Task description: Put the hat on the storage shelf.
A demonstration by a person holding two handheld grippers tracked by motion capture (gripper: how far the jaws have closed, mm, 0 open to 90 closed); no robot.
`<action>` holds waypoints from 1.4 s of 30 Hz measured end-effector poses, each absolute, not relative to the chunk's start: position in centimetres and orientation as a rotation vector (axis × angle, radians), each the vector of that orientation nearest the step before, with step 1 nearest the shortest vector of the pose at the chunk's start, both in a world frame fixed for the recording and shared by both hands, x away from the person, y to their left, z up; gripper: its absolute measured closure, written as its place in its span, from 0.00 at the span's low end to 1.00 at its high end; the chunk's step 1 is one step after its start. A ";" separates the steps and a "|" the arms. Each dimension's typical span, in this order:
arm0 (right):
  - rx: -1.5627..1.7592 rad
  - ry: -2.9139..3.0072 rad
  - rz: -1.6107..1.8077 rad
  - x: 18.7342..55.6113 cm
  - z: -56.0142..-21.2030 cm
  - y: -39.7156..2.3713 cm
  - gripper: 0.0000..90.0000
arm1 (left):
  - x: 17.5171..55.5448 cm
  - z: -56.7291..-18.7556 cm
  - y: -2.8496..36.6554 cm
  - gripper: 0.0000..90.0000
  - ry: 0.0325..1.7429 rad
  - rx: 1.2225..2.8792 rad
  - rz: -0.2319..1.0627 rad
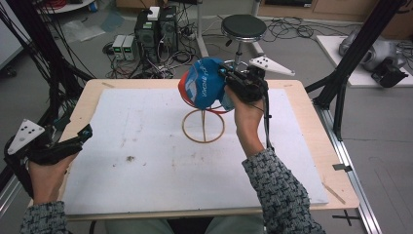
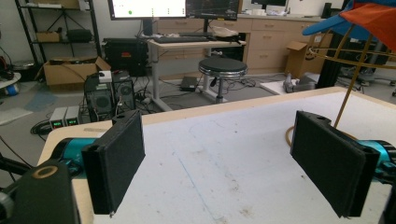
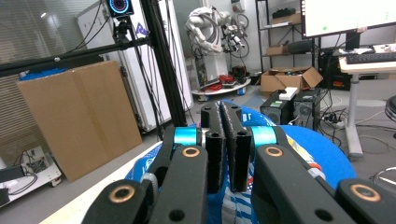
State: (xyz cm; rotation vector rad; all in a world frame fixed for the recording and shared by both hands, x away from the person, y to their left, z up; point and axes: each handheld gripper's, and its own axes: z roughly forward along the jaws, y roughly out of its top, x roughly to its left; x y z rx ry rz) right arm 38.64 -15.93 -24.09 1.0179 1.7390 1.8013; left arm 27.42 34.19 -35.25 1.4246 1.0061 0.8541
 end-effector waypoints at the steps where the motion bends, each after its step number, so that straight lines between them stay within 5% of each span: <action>1: 1.018 1.740 1.801 38.6 -24.1 -15.9 0.98 | 27.4 -35.3 34.2 0.20 1.006 1.424 0.853; 42: 0.971 1.748 1.726 39.8 -26.5 -13.3 0.95 | 27.6 -35.4 34.1 0.20 1.009 1.432 0.845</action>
